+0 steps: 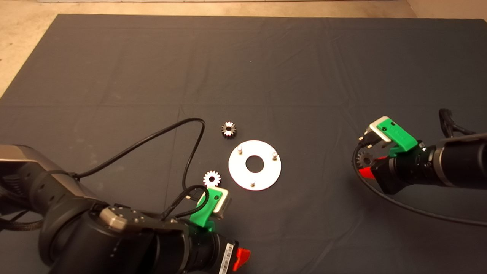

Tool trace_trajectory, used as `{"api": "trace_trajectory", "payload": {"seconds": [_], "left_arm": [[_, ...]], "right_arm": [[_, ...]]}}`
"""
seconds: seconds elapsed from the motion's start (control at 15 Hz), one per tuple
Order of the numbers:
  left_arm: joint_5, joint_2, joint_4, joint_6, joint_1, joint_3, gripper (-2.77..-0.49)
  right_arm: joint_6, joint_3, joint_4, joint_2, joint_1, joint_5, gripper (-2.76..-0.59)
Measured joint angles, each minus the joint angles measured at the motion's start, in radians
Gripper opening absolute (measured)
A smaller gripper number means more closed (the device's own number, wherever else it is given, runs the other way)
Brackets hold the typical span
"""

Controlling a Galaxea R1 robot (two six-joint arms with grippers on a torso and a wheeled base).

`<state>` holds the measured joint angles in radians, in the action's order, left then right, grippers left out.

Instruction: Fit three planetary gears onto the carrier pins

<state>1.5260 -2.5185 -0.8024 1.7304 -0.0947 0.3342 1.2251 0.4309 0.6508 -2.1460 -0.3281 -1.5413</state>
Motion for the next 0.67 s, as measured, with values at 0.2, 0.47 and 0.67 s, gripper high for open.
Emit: {"api": "trace_trajectory", "payload": {"seconds": [0.2,0.47,0.67], "left_arm": [[0.001,0.0,-0.003,0.0,0.0,0.0,-1.04],[-0.001,-0.012,-0.012,0.0,-0.002,0.0,-1.04],[0.001,-0.011,-0.017,0.0,-0.003,0.0,-1.04]], "right_arm": [[0.016,-0.001,-0.026,-0.09,-0.017,0.009,-2.55],[0.038,0.023,-0.055,-0.183,-0.018,0.007,-2.55],[0.04,0.111,-0.056,-0.288,-0.017,0.009,-2.55]]}}
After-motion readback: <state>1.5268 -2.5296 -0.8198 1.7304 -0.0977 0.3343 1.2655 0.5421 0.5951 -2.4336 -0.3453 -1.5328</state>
